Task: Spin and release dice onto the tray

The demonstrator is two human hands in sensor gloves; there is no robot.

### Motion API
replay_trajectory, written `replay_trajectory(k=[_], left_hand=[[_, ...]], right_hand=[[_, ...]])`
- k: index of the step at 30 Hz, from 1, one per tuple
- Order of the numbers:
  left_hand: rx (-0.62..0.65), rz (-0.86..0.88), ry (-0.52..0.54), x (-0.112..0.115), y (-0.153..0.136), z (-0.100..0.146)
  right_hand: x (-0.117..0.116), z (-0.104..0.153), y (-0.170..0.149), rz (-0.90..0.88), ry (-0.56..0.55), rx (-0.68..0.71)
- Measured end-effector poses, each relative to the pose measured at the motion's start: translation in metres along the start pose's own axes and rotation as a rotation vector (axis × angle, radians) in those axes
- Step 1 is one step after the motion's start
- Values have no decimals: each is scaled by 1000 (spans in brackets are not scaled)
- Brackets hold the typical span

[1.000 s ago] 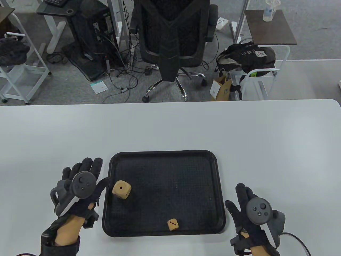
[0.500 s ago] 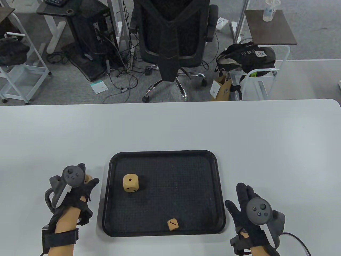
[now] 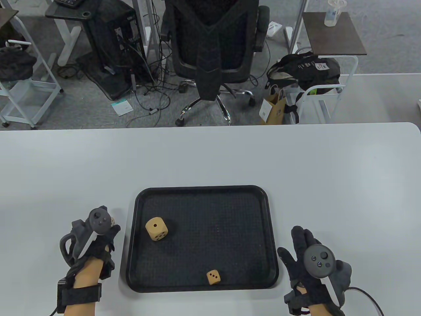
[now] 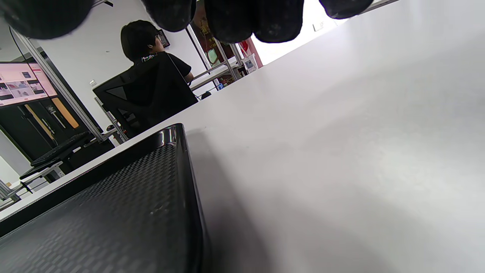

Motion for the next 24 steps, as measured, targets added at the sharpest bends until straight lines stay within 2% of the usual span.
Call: replay_trajectory(k=[5,10,13,19,21,24], left_hand=[[22,17,22,-4,0,8],[103,53,48,-28,17,24],[164,66,38,-43,34,39],[342,38,117,-76,80,82],[395,19,127,-80,95,96],[464,-45,85,-77,118,115]], right_hand=[[5,2,3,-22,-14,24],[3,2,4,-16,-9,28],[3,2,4,-12,-10,25],[2,2,3,-12,-10,23],[2,2,3,-6,-8,21],[2,2,3,-5,-10,19]])
Point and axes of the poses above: the tracker on the back of each hand, its own y axis roughly to the thumb side, its own z axis roughly from the fingertips to the wrist, x = y × z, the point moved 5 cm from there along -z, roughly from the wrist to the fingertips, and after that the axes turned 3 degrees about -x, right-handed, at the moved point
